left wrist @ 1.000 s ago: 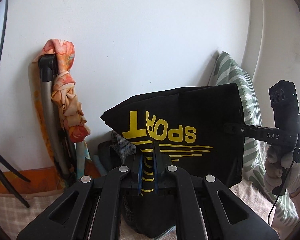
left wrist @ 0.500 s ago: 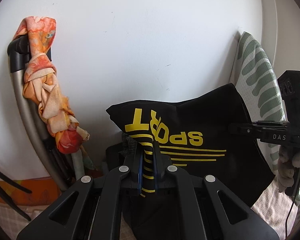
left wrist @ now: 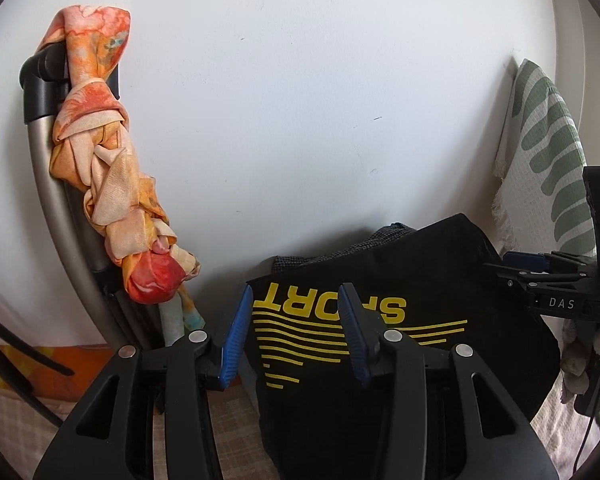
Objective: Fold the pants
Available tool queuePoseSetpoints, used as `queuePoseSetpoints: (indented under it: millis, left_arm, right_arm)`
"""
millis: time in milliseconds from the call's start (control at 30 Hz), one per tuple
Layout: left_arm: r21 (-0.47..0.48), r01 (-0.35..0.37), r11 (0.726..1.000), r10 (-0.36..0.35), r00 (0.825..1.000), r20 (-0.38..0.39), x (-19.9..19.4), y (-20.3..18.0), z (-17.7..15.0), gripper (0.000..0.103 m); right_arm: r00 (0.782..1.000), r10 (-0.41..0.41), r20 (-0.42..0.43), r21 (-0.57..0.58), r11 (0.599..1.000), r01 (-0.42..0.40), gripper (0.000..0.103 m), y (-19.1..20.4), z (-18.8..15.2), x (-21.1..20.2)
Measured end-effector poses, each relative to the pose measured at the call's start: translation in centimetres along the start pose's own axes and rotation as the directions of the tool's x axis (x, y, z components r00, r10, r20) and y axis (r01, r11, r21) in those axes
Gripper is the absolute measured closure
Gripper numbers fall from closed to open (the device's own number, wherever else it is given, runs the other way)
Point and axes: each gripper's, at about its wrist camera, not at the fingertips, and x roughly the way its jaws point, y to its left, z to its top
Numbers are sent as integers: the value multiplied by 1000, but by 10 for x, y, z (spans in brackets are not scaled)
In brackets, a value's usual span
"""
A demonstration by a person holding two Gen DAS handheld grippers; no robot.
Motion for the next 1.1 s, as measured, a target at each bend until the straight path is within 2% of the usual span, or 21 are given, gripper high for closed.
queuePoseSetpoints:
  millis: [267,533,633,800,900,933,967,1100]
  left_arm:
    - [59,9,998,-8,1000,-16,-26,-12,-7,55]
    - [96,-2,995,1,1000,15,-79,-16,-16,40]
    - [90,-1,996,0,1000,12,-99,-13,-23,38]
    - [44,12,999,-13,1000,13,-137,-7,-34,35]
    - [37,9,999,-10,999,30,-165,-7,-41,30]
    - [37,4,999,-5,999,35,-175,-7,-44,27]
    - [36,0,999,-2,999,41,-185,-8,-48,26]
    - [71,-22,997,18,999,50,-223,-15,-67,23]
  right_arm:
    - [1000,-8,29,0,1000,8,33,6,-4,-33]
    - [998,-4,57,-62,998,7,32,29,-28,-75]
    - [996,7,86,-58,998,-2,11,36,-39,-98]
    - [991,-6,137,-92,996,19,9,53,-60,-143]
    - [989,1,150,-95,995,13,8,62,-73,-172]
    - [988,-2,156,-93,996,17,7,64,-79,-183]
    - [987,-4,162,-94,995,20,1,67,-84,-192]
    - [982,-11,188,-94,995,29,0,79,-108,-230]
